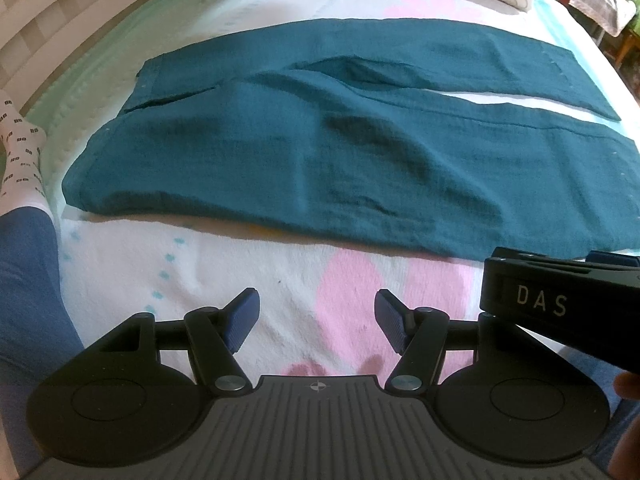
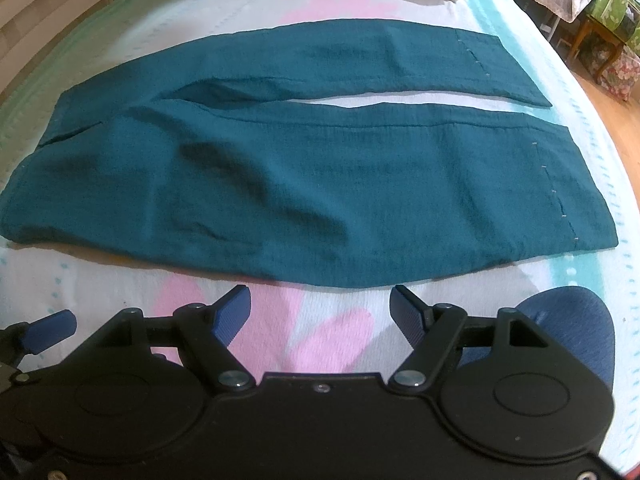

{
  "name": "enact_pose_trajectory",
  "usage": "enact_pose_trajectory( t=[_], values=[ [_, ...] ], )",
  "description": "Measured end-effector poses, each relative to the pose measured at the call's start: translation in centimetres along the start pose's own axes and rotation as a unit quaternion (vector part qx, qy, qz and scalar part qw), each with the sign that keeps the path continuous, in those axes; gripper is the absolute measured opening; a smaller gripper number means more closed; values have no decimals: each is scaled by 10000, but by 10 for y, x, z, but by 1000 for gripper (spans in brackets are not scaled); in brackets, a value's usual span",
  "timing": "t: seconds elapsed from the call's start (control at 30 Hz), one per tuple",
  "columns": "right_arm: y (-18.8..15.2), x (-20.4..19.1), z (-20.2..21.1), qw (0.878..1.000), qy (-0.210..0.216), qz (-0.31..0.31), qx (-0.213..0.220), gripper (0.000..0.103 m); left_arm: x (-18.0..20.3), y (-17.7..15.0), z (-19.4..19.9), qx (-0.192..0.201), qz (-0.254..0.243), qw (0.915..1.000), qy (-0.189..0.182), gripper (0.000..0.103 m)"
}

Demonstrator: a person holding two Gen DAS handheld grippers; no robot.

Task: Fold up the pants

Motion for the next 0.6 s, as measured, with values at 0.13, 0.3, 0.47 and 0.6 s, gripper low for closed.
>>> enact_pose_trajectory(
  t=[0.13,0.3,0.47,0.6],
  values=[
    [0,-1,0,10000,1,20,-28,76,0,0,-1,-14,6,10000,-4,63],
    [-1,-2,0,10000,0,31,-42,76,0,-1,-2,-17,20,10000,-16,63],
    [-2,-4,-1,9999,19,26,-104,76,-1,-2,-3,1,40,10000,-34,59],
    [-2,-5,-4,9999,21,36,-134,76,-1,-2,-6,-21,49,10000,-83,54]
  ],
)
Point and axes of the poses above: each gripper's, at about its wrist camera, not at the fingertips, and z roughly against the way its jaws point, x to its right, y to its top, the point moved 8 cm from there along -z, roughly the way its jaws point, and after that the axes turned 10 degrees about -y, right-handed, at the moved point
